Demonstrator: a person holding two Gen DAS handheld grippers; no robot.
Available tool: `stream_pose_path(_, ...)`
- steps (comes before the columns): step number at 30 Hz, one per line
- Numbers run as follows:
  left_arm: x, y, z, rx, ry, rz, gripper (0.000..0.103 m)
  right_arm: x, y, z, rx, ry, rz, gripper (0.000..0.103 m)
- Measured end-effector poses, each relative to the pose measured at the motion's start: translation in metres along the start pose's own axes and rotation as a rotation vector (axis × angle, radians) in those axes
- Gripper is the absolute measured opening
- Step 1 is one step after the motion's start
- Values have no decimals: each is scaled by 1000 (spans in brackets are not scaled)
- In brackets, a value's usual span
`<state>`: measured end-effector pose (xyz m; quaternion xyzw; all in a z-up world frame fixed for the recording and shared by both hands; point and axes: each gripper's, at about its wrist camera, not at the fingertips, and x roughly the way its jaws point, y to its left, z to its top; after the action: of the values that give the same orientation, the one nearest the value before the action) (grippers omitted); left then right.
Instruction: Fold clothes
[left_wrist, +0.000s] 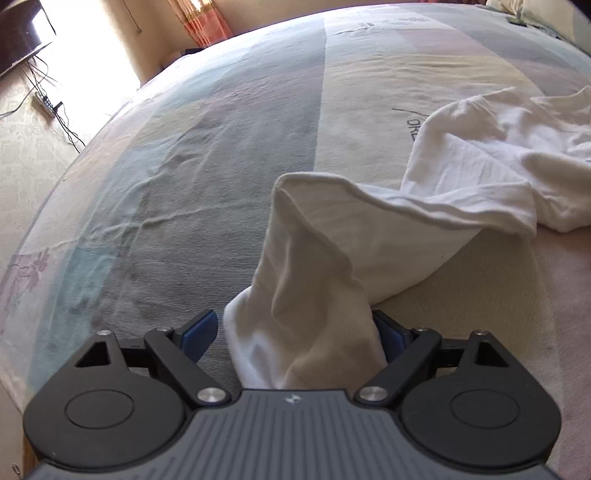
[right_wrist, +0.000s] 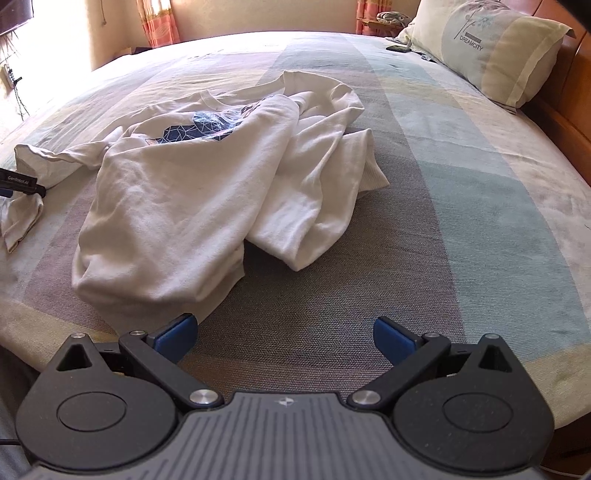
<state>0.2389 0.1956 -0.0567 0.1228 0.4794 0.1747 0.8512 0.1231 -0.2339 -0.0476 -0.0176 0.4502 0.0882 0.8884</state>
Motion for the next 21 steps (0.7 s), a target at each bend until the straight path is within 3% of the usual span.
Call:
stream_pose_path(3, -1, 11, -5, 29, -1, 87, 89, 1, -5, 0, 23, 3, -4, 103)
stream_pose_path(12, 8, 17, 7, 26, -79, 50, 88, 1, 13, -1, -34, -2, 26, 103)
stream_pose_path(15, 17, 11, 16, 123, -79, 23, 88, 2, 17, -1, -51, 4, 9, 103)
stream_pose_path(17, 22, 6, 19, 209, -97, 48, 88, 4, 18, -1, -49, 13, 5, 103)
stream_pose_path(19, 24, 8, 22, 221, -94, 42, 89, 4, 18, -1, -48, 16, 5, 103)
stream_pose_path(21, 25, 14, 24, 206, -110, 94, 89, 5, 18, -1, -52, 20, -2, 103)
